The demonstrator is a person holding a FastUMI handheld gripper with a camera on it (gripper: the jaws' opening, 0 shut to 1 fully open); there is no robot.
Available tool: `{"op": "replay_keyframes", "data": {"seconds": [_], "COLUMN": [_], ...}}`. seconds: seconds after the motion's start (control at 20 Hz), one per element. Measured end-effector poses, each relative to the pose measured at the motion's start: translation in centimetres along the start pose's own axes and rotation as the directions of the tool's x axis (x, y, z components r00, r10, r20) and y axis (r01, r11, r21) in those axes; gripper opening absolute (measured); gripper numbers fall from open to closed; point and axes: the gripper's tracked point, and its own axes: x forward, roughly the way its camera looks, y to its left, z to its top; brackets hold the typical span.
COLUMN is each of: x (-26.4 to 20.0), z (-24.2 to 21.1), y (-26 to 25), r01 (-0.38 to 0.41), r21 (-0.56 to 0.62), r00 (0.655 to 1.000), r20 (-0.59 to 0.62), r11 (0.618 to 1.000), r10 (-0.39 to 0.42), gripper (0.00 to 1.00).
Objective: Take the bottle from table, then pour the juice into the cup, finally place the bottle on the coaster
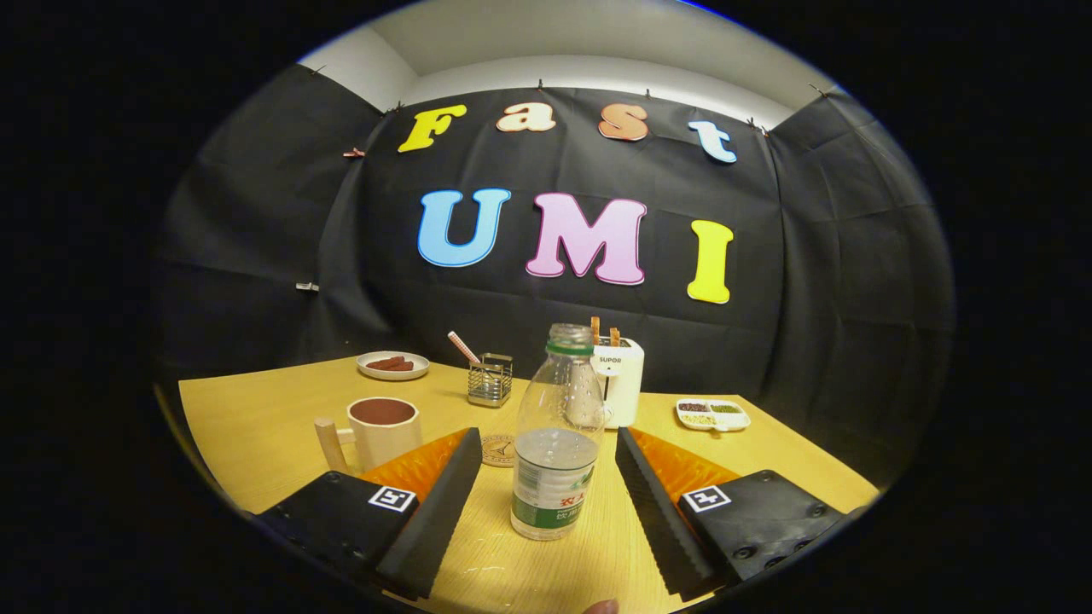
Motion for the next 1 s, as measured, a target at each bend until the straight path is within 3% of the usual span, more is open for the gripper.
{"op": "replay_keyframes", "data": {"seconds": [0.45,0.65,0.85,1.0], "x": [3.7,5.0,5.7,5.4], "z": [-2.8,-3.6,-3.4,-0.8], "y": [-0.9,-1.0,-0.9,-1.4], "r01": [0.038,0.039,0.028,0.042], "r21": [0.077,0.074,0.022,-0.036], "r00": [0.999,0.999,0.996,0.997], "r20": [-0.021,-0.025,-0.087,-0.067], "r11": [0.996,0.997,0.999,0.998], "r10": [-0.036,-0.037,-0.026,-0.044], "gripper": [0.97,0.79,0.73,0.7]}}
